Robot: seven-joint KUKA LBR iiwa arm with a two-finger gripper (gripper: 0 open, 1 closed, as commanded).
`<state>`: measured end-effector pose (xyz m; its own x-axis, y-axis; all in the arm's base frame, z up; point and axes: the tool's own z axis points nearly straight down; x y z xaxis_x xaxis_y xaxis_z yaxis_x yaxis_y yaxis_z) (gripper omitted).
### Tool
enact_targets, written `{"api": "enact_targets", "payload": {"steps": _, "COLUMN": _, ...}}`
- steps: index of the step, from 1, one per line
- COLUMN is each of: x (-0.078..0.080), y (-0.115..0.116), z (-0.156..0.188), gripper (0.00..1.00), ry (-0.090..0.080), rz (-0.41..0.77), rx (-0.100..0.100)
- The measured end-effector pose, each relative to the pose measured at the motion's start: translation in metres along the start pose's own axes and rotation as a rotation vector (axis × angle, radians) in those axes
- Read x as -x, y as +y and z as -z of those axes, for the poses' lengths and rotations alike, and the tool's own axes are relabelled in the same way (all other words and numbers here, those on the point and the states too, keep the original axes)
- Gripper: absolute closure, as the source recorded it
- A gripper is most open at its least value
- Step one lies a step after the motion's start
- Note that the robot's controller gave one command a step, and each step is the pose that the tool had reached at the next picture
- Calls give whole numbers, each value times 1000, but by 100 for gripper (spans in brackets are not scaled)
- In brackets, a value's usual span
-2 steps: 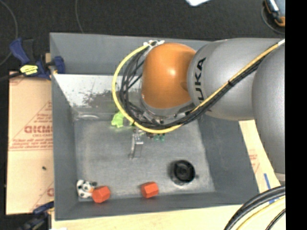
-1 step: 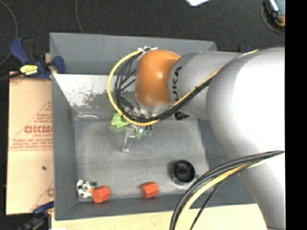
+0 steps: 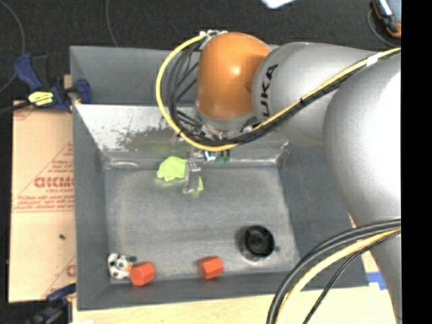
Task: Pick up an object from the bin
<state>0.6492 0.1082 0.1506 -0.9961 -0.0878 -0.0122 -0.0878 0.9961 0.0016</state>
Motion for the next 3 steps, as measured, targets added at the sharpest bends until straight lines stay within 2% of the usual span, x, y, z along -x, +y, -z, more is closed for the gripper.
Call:
{"api": "enact_targets", "payload": {"steps": 1, "x": -4, "y": -1, "z": -52, "gripper": 0, "ry": 8, "rz": -316, "rx": -2}}
{"api": "enact_targets", "payload": {"steps": 2, "x": -1, "y": -6, "z": -80, "gripper": 0, "ry": -3, "rz": -114, "rx": 0}}
{"api": "enact_targets", "payload": {"steps": 3, "x": 5, "y": -7, "z": -78, "gripper": 100, "ry": 0, "rz": -389, "rx": 1}}
